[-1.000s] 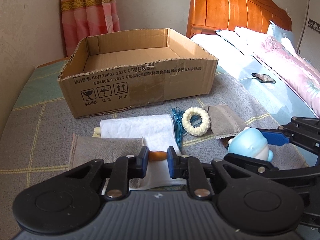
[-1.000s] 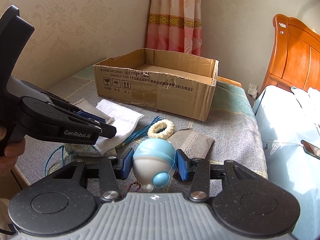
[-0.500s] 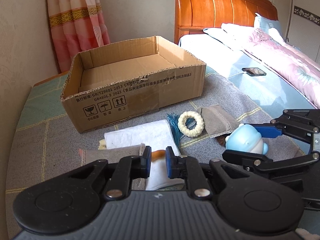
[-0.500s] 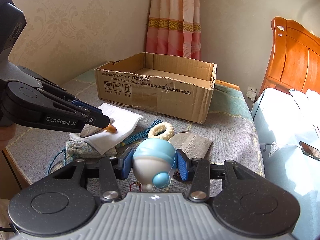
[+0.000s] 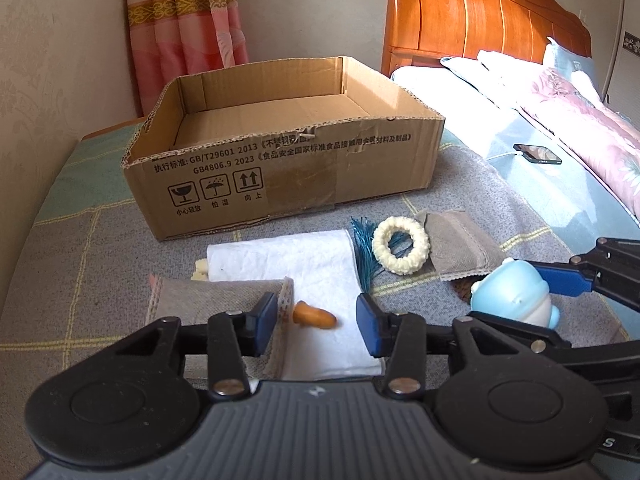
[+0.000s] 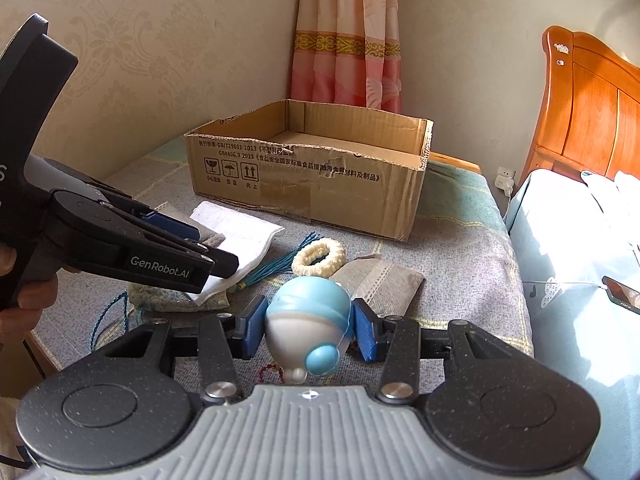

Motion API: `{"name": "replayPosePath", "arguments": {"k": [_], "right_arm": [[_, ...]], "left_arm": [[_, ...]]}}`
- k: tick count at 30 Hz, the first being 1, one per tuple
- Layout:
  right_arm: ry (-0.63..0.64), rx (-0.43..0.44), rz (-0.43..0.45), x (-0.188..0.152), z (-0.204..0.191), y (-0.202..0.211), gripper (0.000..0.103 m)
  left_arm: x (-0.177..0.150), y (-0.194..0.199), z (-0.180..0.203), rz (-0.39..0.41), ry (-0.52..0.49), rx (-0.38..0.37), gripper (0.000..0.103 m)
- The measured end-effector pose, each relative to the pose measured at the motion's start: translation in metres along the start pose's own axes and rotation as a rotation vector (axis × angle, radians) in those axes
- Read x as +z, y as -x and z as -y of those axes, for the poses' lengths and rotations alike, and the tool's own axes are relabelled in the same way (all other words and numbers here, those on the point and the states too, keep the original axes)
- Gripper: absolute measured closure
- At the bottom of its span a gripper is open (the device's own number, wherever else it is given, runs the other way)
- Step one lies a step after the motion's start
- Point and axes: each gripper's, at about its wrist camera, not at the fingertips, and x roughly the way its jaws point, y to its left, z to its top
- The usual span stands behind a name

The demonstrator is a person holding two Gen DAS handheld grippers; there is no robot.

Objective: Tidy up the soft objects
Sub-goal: 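Lift orange pacifier with left gripper while right gripper lifts blue-white toy, then open left gripper over box dropping pacifier while right gripper drops toy in box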

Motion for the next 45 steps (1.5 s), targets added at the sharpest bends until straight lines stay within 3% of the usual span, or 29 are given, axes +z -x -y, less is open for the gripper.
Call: {"name": "replayPosePath", "arguments": {"k": [5, 8, 13, 25, 31, 36, 42, 44, 45], "right_arm": [[0.001, 0.007, -0.004, -0.001, 0.001, -0.002, 0.052], [-0.002, 0.005, -0.003, -0.001, 0.002, -0.003, 0.052], [-0.002, 0.002, -0.005, -0.002, 0.002, -0.003, 0.052], [0.01, -0.007, 0.016, 0.002, 0.002, 0.003, 0.052], [0.028, 0.003, 0.04, 0.014, 0.006, 0.012, 0.052], [0.042, 0.004, 0.07, 0.028, 0.011, 0.017, 0.052], [0.066, -0.023, 0.091, 0.042, 0.014, 0.017, 0.052], [0.07, -0.028, 0.093, 0.046, 0.014, 0.015, 0.052], [0.071, -0.03, 0.093, 0.047, 0.014, 0.015, 0.052]], "left_arm": [[-0.001, -0.001, 0.001, 0.003, -0.017, -0.005, 0.063], [-0.002, -0.002, 0.001, 0.006, -0.038, -0.014, 0.076], [-0.003, -0.004, 0.004, -0.014, -0.086, -0.054, 0.083], [0.01, 0.016, -0.004, 0.009, -0.102, -0.088, 0.083], [0.052, 0.032, -0.017, 0.099, -0.147, -0.05, 0.083], [0.102, 0.015, -0.032, 0.18, -0.178, 0.028, 0.083], [0.149, -0.043, -0.051, 0.114, -0.162, 0.079, 0.083], [0.16, -0.06, -0.055, 0.101, -0.163, 0.098, 0.079], [0.165, -0.069, -0.059, 0.095, -0.157, 0.1, 0.069]]}}
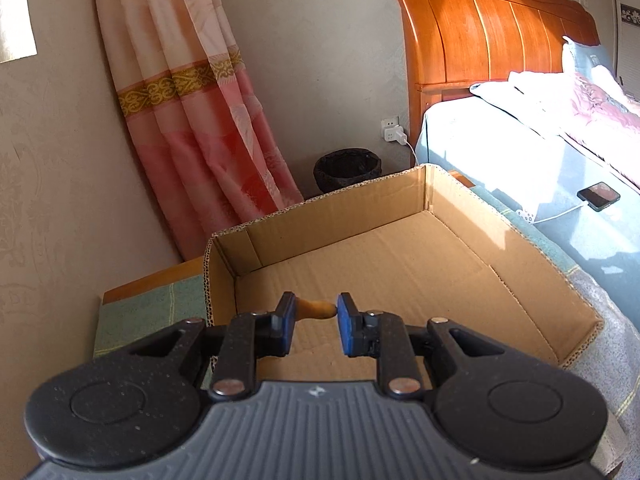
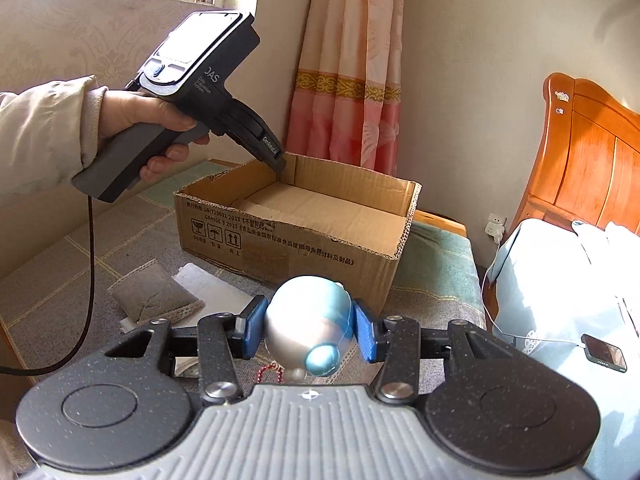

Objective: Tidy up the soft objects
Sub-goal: 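Open left gripper over box dropping pacifier while right gripper drops toy in box, then move both open grippers back toward the remaining items on the bed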

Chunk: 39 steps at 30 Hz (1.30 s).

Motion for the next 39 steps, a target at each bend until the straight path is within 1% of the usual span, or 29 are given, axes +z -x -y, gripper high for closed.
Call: {"name": "replayPosePath", "arguments": {"k": [1, 2, 3, 4, 6, 7, 9, 10, 13, 16, 20, 23, 28, 30, 33, 35, 36, 37, 39], "right_arm": [[-0.001, 0.0, -0.002, 0.0, 0.001, -0.001, 0.052], [-0.003, 0.0, -0.005, 0.001, 0.002, -0.002, 0.052], [-0.004, -0.003, -0.009, 0.002, 0.002, -0.004, 0.052], [-0.003, -0.004, -0.013, 0.003, 0.003, -0.005, 0.052], [0.0, -0.007, -0.02, 0.005, 0.004, -0.007, 0.052], [0.001, -0.008, -0.022, 0.007, 0.005, -0.008, 0.052], [0.003, -0.006, -0.025, 0.011, 0.007, -0.011, 0.052], [0.004, -0.006, -0.026, 0.014, 0.008, -0.012, 0.052], [0.008, 0.002, -0.024, 0.025, 0.01, -0.016, 0.052], [0.004, 0.025, -0.026, 0.04, 0.014, -0.022, 0.052], [0.002, 0.056, -0.04, 0.07, 0.021, -0.04, 0.052], [0.001, 0.085, -0.072, 0.096, 0.026, -0.066, 0.052], [-0.02, 0.093, -0.15, 0.126, 0.029, -0.125, 0.052], [-0.012, 0.083, -0.177, 0.135, 0.028, -0.146, 0.052], [0.014, 0.061, -0.205, 0.148, 0.026, -0.176, 0.052], [0.005, 0.042, -0.207, 0.155, 0.027, -0.189, 0.047], [0.005, 0.034, -0.208, 0.158, 0.027, -0.193, 0.033], [0.004, 0.018, -0.2, 0.161, 0.028, -0.195, 0.021], [0.005, 0.003, -0.188, 0.162, 0.028, -0.194, 0.012]], "left_arm": [[0.003, -0.008, -0.003, -0.008, 0.006, -0.003, 0.051], [0.004, -0.013, -0.006, -0.014, 0.016, -0.007, 0.039], [0.004, -0.016, -0.008, -0.019, 0.025, -0.005, 0.02], [0.002, -0.016, -0.009, -0.016, 0.025, 0.006, 0.015], [-0.004, -0.007, -0.012, 0.019, 0.022, 0.037, 0.015], [-0.006, -0.002, -0.013, 0.026, 0.019, 0.041, 0.015], [-0.013, 0.01, -0.016, 0.028, 0.02, 0.015, 0.013], [-0.017, 0.018, -0.018, 0.032, 0.025, 0.006, 0.01], [-0.032, 0.045, -0.017, 0.057, 0.024, -0.001, 0.006], [-0.047, 0.071, -0.016, 0.082, 0.033, -0.01, 0.005], [-0.068, 0.101, -0.014, 0.119, 0.062, 0.003, 0.004], [-0.085, 0.118, -0.02, 0.146, 0.128, 0.013, 0.002], [-0.112, 0.128, -0.027, 0.146, 0.231, 0.01, 0.002], [-0.119, 0.127, -0.03, 0.138, 0.251, 0.017, 0.002], [-0.128, 0.125, -0.034, 0.114, 0.254, 0.036, 0.003], [-0.132, 0.124, -0.036, 0.098, 0.258, 0.05, 0.002], [-0.132, 0.124, -0.038, 0.095, 0.263, 0.056, 0.002], [-0.136, 0.125, -0.038, 0.091, 0.271, 0.06, 0.002], [-0.138, 0.126, -0.042, 0.089, 0.275, 0.053, 0.002]]}}
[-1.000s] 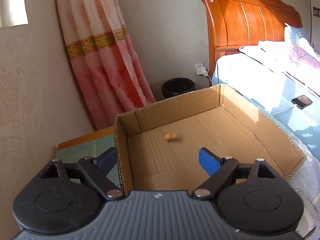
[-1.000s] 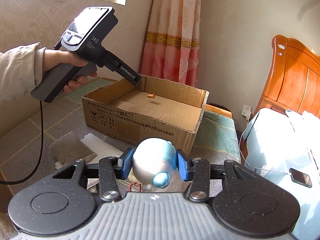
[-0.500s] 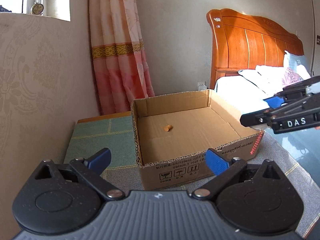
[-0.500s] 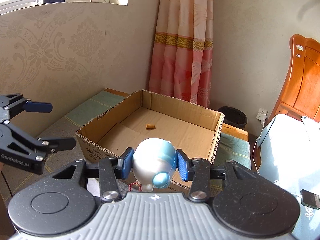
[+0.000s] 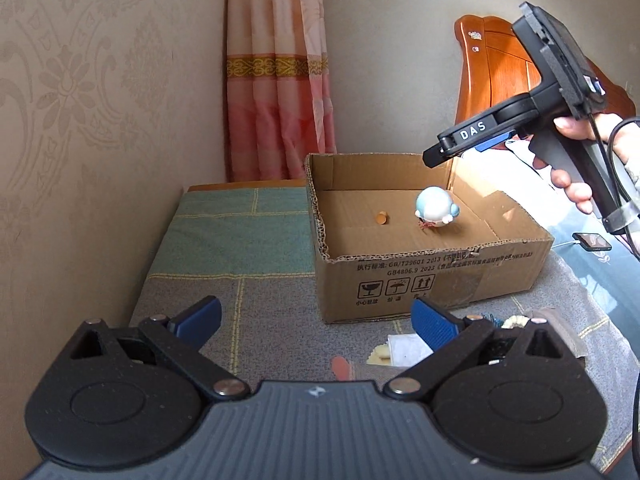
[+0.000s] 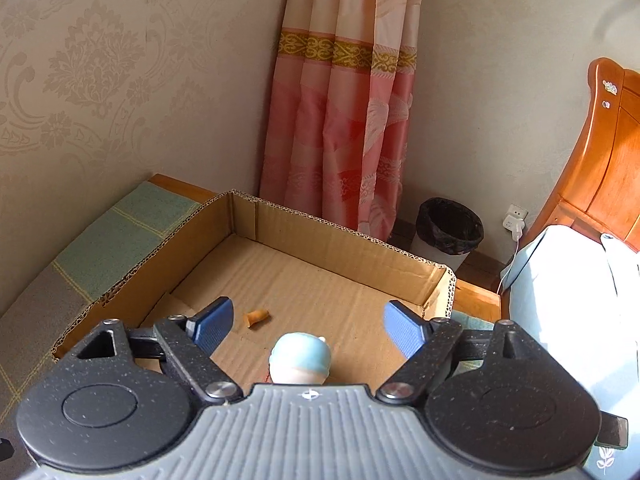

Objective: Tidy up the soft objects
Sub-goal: 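Move both open grippers back toward the remaining items on the bed, then close left gripper on grey sachet while right gripper closes on brown scrunchie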

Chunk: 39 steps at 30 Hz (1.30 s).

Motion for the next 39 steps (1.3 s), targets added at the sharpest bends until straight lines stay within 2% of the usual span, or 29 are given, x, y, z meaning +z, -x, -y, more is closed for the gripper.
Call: {"name": "replayPosePath", "arguments": {"k": [8, 15, 24, 31, 39], "right_arm": [[-0.044, -0.022, 0.02, -0.015, 0.0, 0.033, 0.004], [-0.069, -0.038, 0.046, -0.047, -0.003, 0.076, 0.0], [-0.152, -0.051, -0.017, -0.13, -0.007, 0.094, 0.0], [-0.193, -0.078, -0.062, -0.192, -0.018, 0.099, 0.0], [-0.238, -0.116, -0.092, -0.229, -0.028, 0.086, 0.0]], "left_arm": [[-0.002, 0.001, -0.008, 0.0, 0.003, -0.008, 0.001], [-0.008, 0.005, -0.01, 0.004, 0.011, -0.003, 0.001], [-0.016, 0.004, -0.002, -0.025, -0.021, -0.011, 0.001], [-0.026, -0.002, 0.007, -0.056, -0.043, -0.044, 0.001], [-0.036, -0.007, 0.016, -0.095, -0.069, -0.081, 0.001]]}}
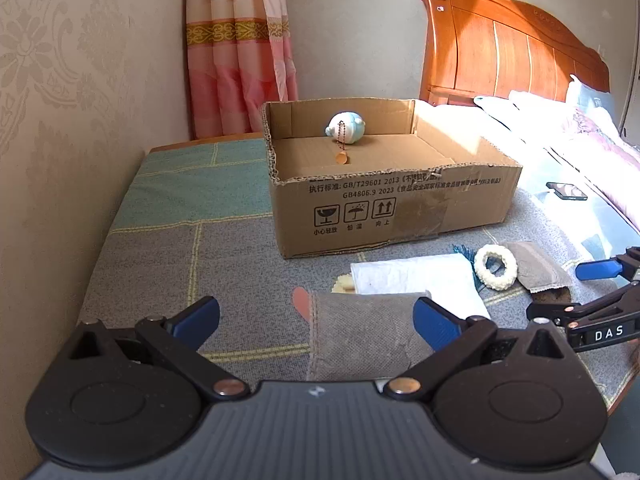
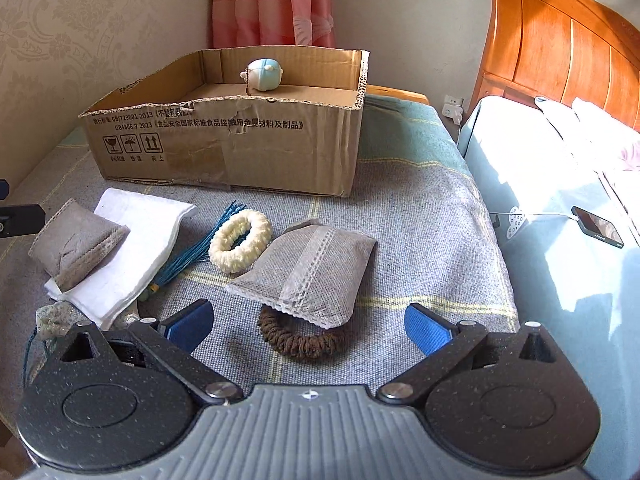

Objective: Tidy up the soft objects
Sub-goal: 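Close left gripper on grey sachet while right gripper closes on brown scrunchie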

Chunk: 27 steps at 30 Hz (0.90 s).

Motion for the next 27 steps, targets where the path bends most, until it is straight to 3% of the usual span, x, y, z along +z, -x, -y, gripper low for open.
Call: {"name": "replayPosePath", "arguments": {"k": [21, 27], "right_arm": [[0.024, 0.024, 0.046, -0.01, -0.007, -0.006, 0.0], [0.028, 0.027, 0.052, -0.011, -0.007, -0.006, 0.0]], "left_arm": [[-0.007, -0.028, 0.029, -0.086, -0.061, -0.036, 0.001], [-0.009, -0.036, 0.036, -0.094, -0.102, 0.017, 0.001]]}}
